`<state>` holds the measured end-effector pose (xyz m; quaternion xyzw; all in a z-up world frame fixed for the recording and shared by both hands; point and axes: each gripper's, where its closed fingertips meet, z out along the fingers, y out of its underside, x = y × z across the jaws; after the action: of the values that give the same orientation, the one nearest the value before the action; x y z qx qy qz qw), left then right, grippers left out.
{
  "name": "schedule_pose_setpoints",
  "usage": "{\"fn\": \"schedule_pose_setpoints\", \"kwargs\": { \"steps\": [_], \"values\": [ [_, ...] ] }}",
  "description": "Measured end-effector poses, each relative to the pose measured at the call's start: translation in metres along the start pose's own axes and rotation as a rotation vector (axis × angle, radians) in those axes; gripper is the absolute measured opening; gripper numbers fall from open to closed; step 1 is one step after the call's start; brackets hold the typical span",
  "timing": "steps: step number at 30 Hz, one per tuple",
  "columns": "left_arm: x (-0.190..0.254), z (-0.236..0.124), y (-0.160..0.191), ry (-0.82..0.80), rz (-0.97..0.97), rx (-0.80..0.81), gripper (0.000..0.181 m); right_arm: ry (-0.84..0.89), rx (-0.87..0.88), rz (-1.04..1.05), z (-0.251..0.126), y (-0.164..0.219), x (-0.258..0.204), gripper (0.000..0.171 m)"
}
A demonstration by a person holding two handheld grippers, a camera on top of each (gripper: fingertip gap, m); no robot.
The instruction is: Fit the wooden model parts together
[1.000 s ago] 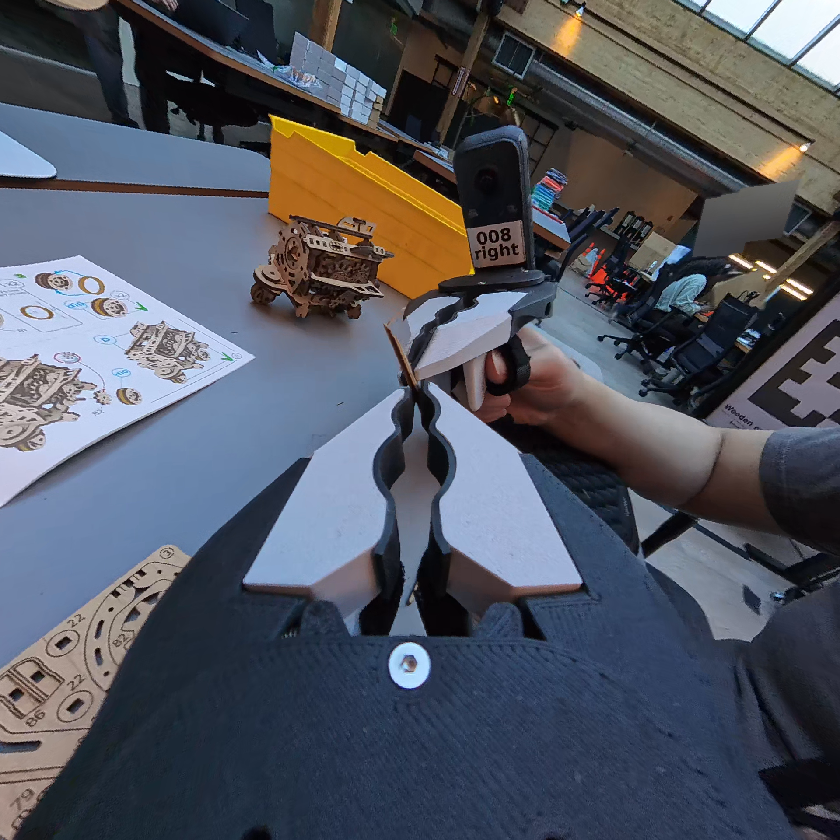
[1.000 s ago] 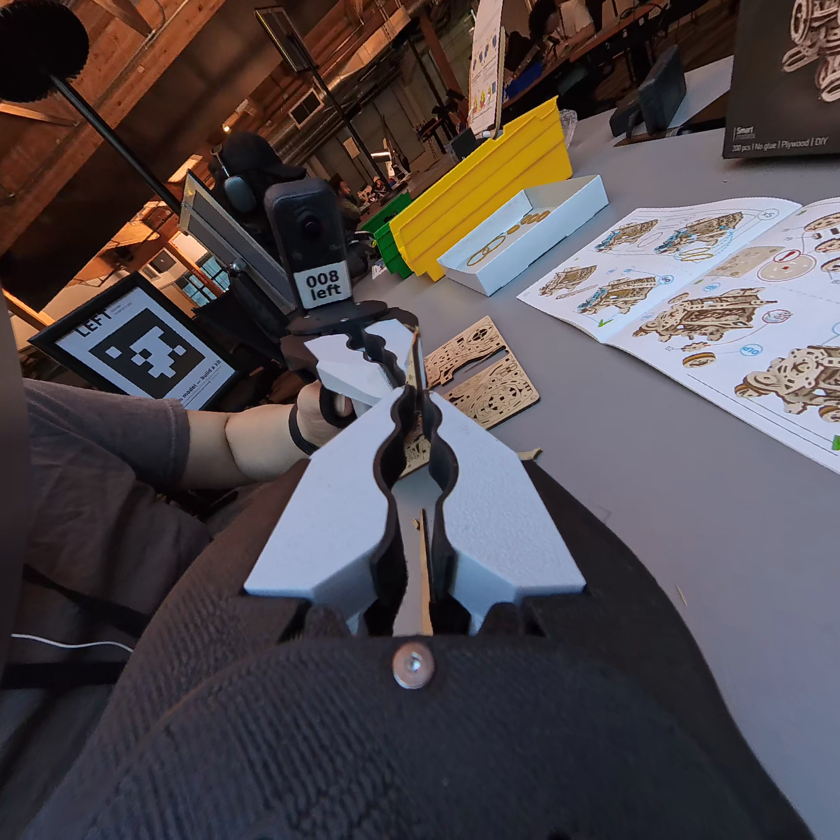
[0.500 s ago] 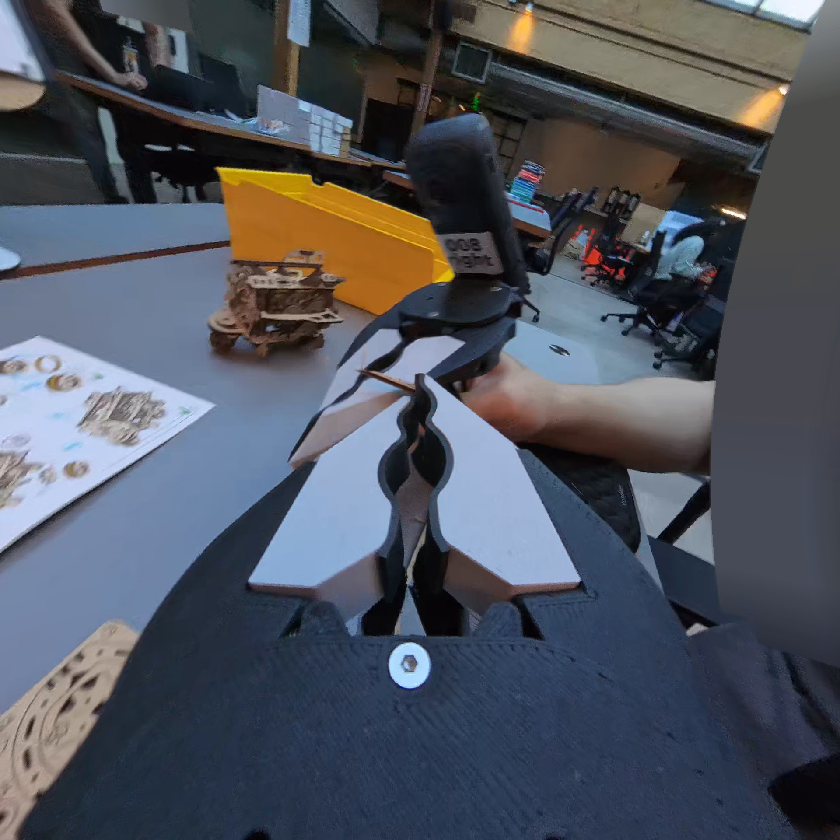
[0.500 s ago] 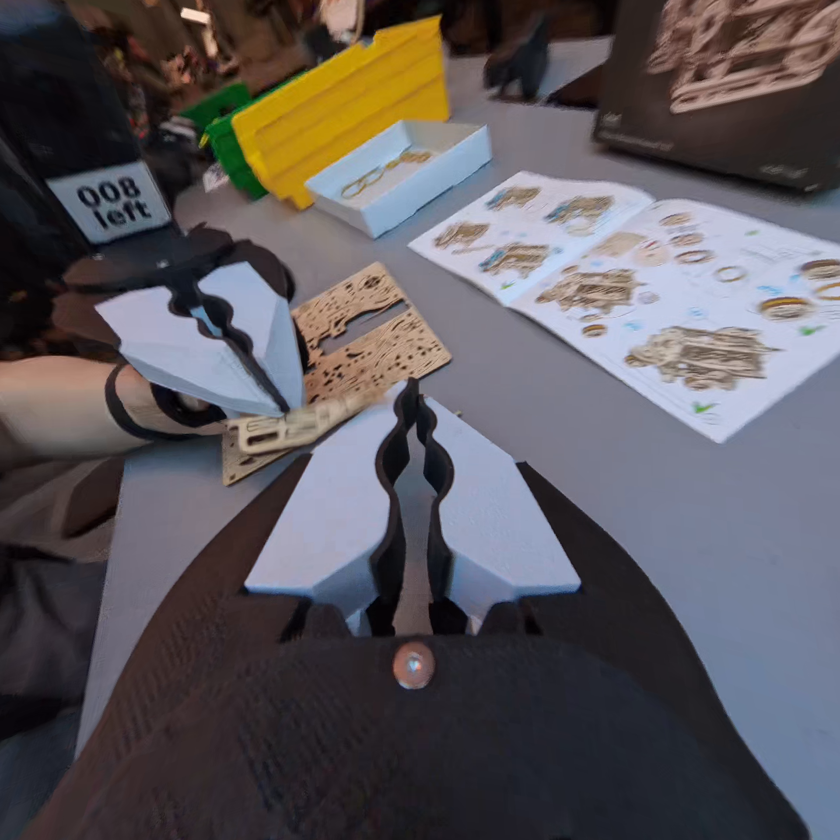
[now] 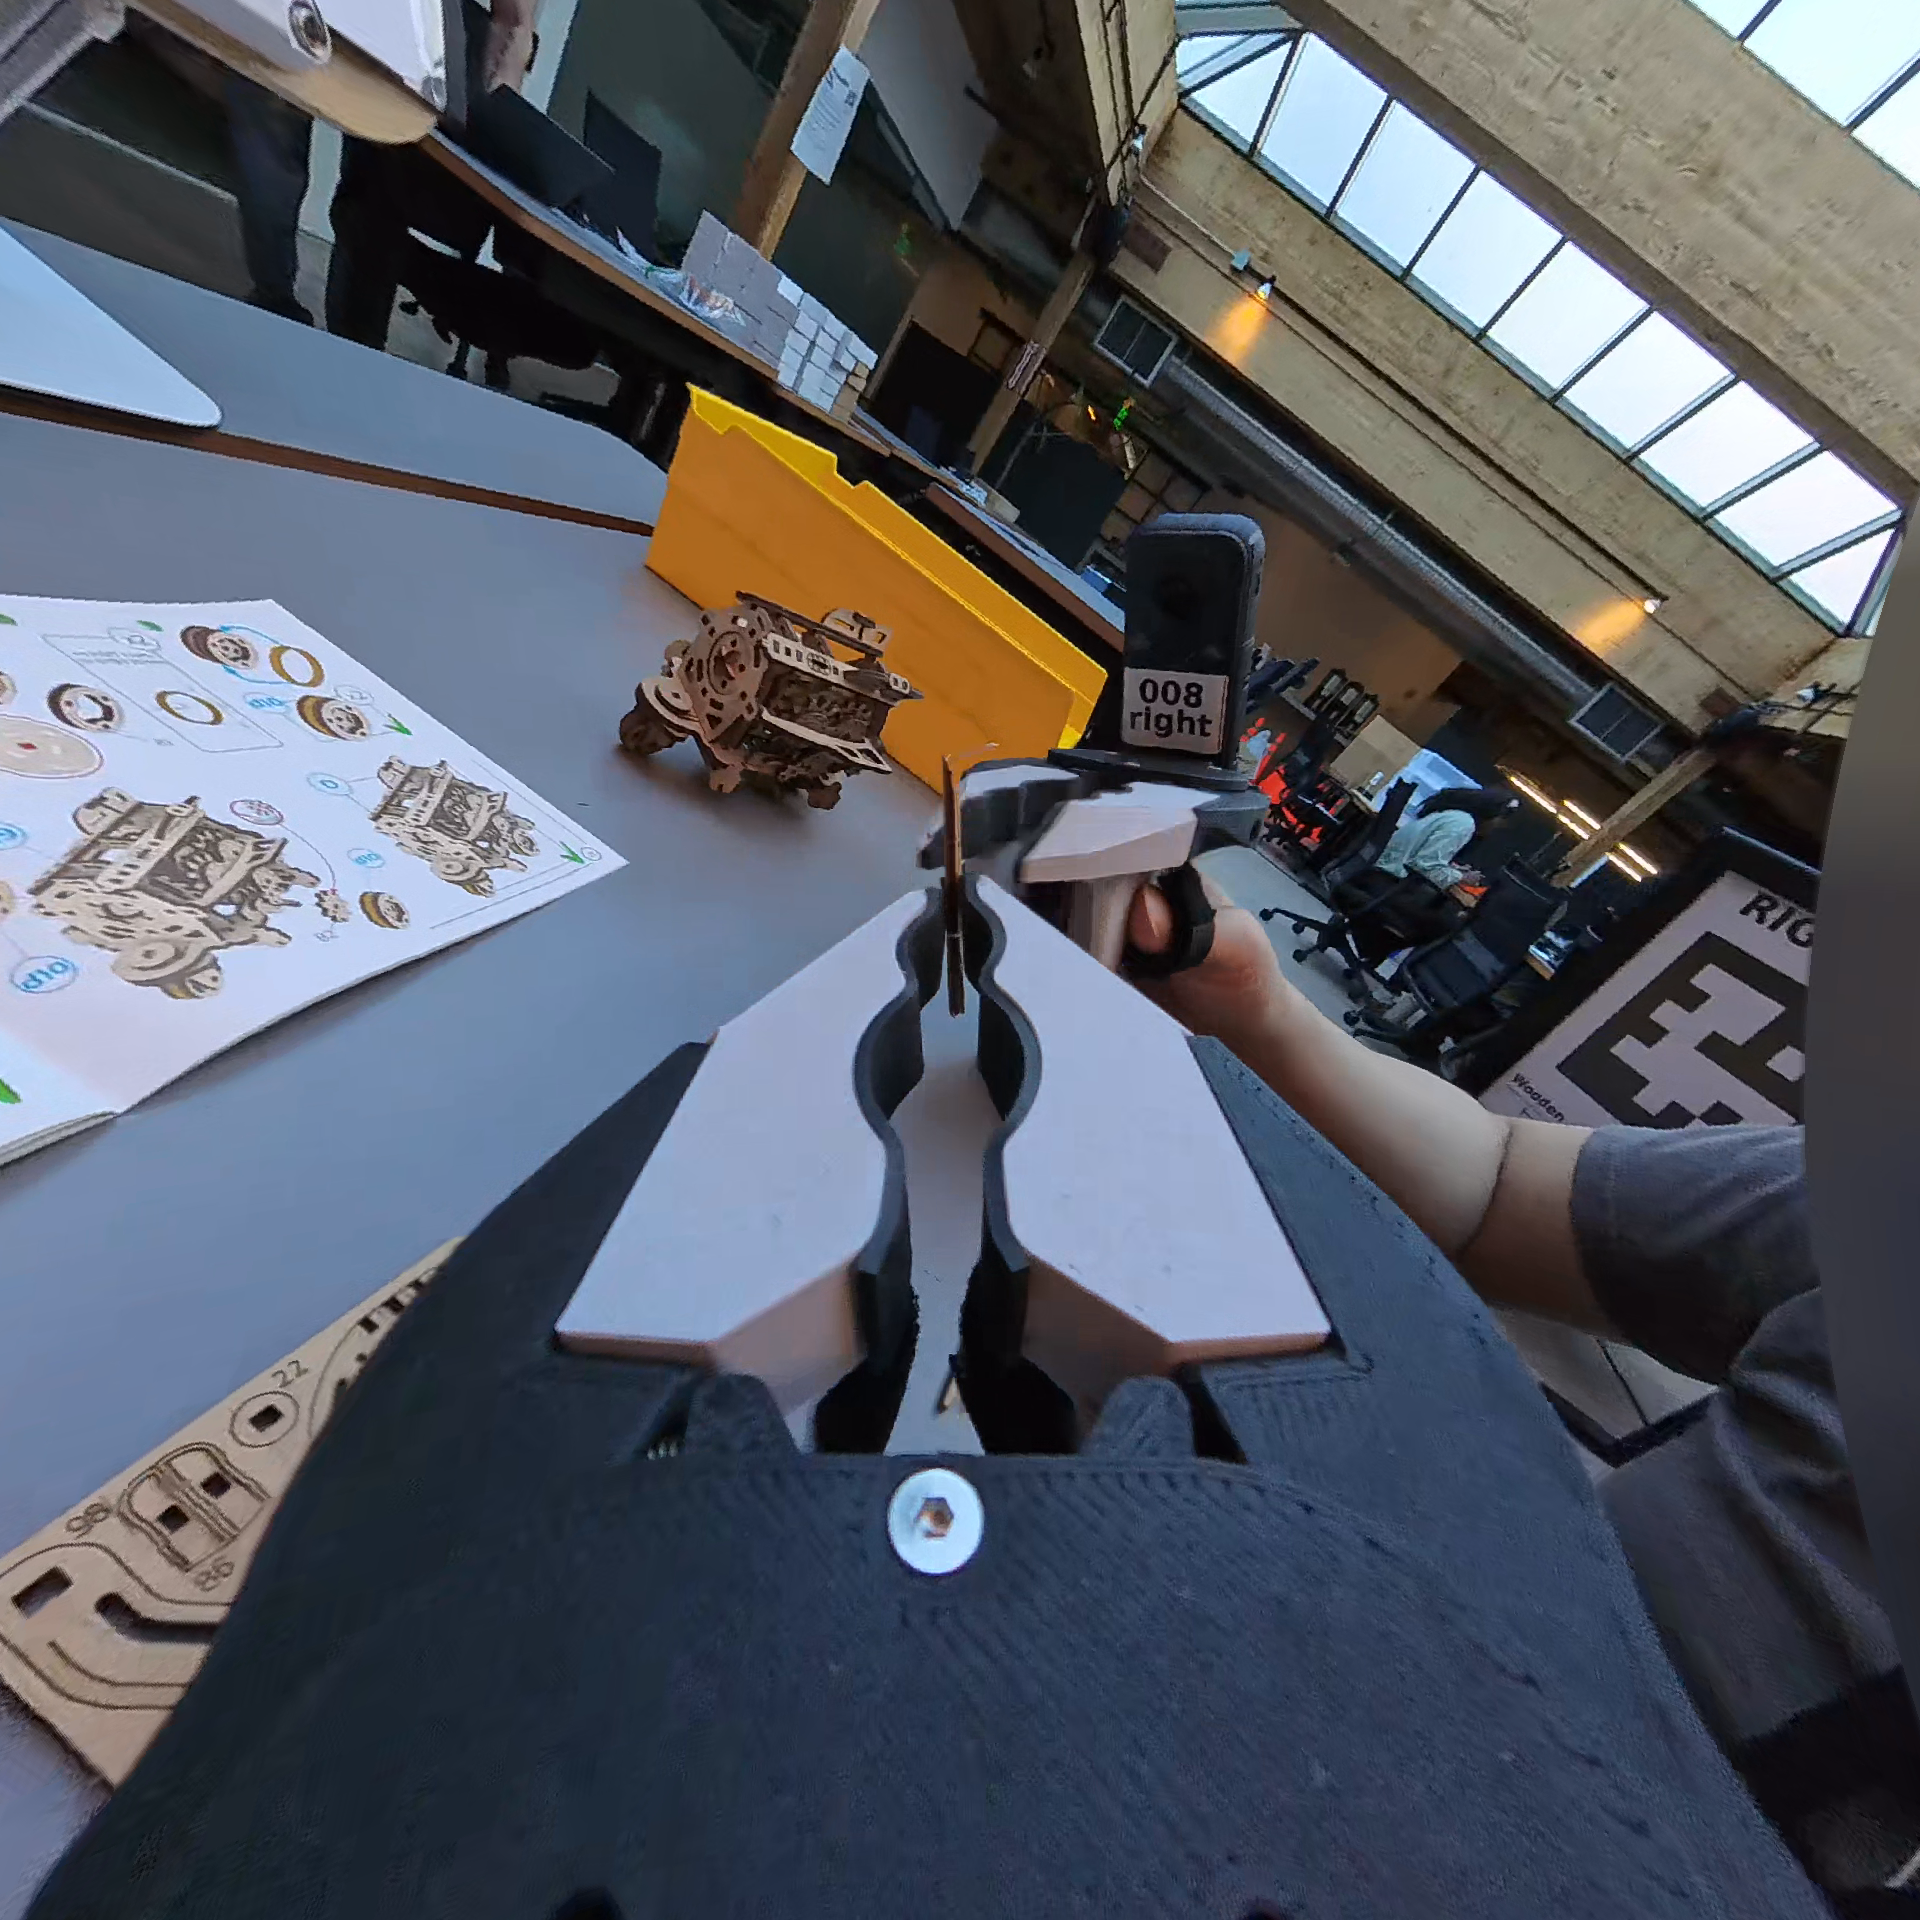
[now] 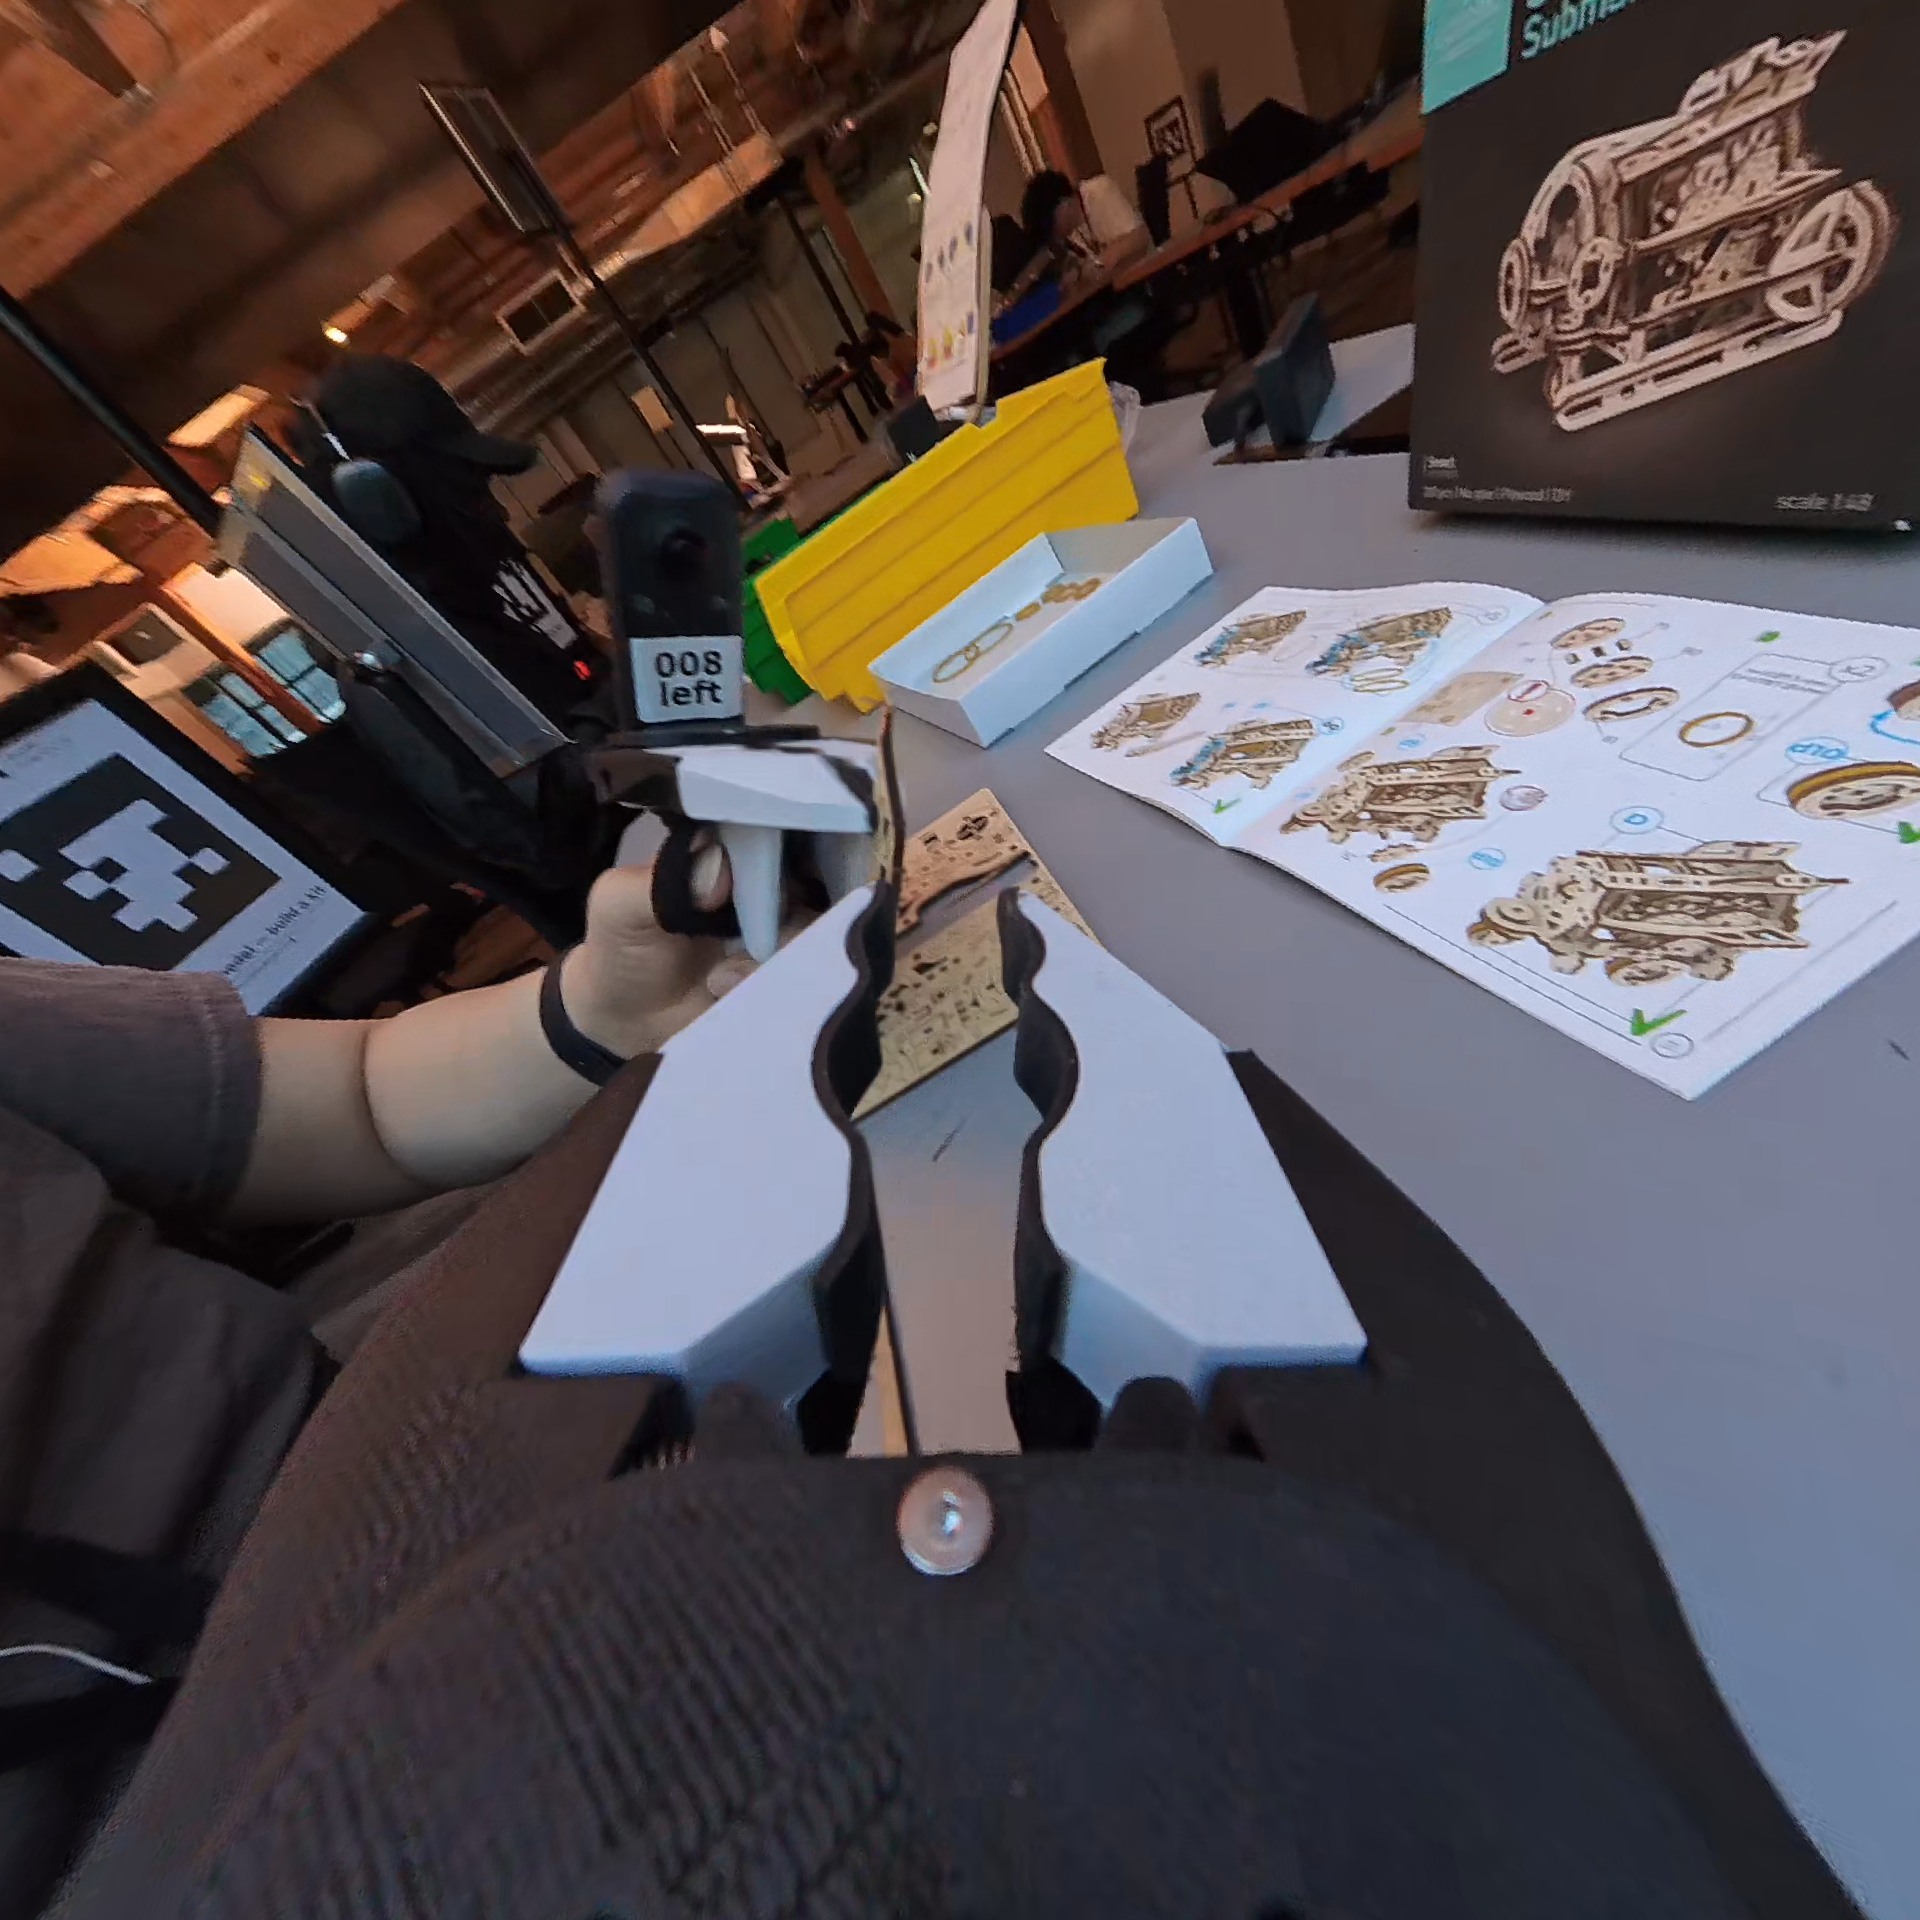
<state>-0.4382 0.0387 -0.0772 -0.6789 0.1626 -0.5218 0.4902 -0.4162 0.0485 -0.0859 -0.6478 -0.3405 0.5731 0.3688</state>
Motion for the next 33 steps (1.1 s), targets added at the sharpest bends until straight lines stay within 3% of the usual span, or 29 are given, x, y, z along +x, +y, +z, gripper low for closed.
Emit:
{"fn": "schedule_pose_setpoints", "kwargs": {
  "steps": [6, 13, 15, 33],
  "values": [
    [0.011, 0.004, 0.004, 0.088, -0.085, -0.009, 0.0, -0.125, -0.027, 0.001, 0.003, 0.004, -0.02, 0.031],
    [0.02, 0.009, 0.012, 0.115, -0.05, -0.041, 0.0, -0.159, -0.055, 0.025, 0.008, 0.011, -0.026, 0.015],
    [0.02, 0.01, 0.013, 0.115, -0.049, -0.041, 0.0, -0.178, -0.053, 0.023, 0.006, 0.011, -0.028, 0.001],
    [0.017, 0.012, 0.02, 0.031, -0.01, -0.073, 0.0, -0.151, -0.082, 0.036, 0.004, 0.014, -0.021, 0.0]
  ]
}}
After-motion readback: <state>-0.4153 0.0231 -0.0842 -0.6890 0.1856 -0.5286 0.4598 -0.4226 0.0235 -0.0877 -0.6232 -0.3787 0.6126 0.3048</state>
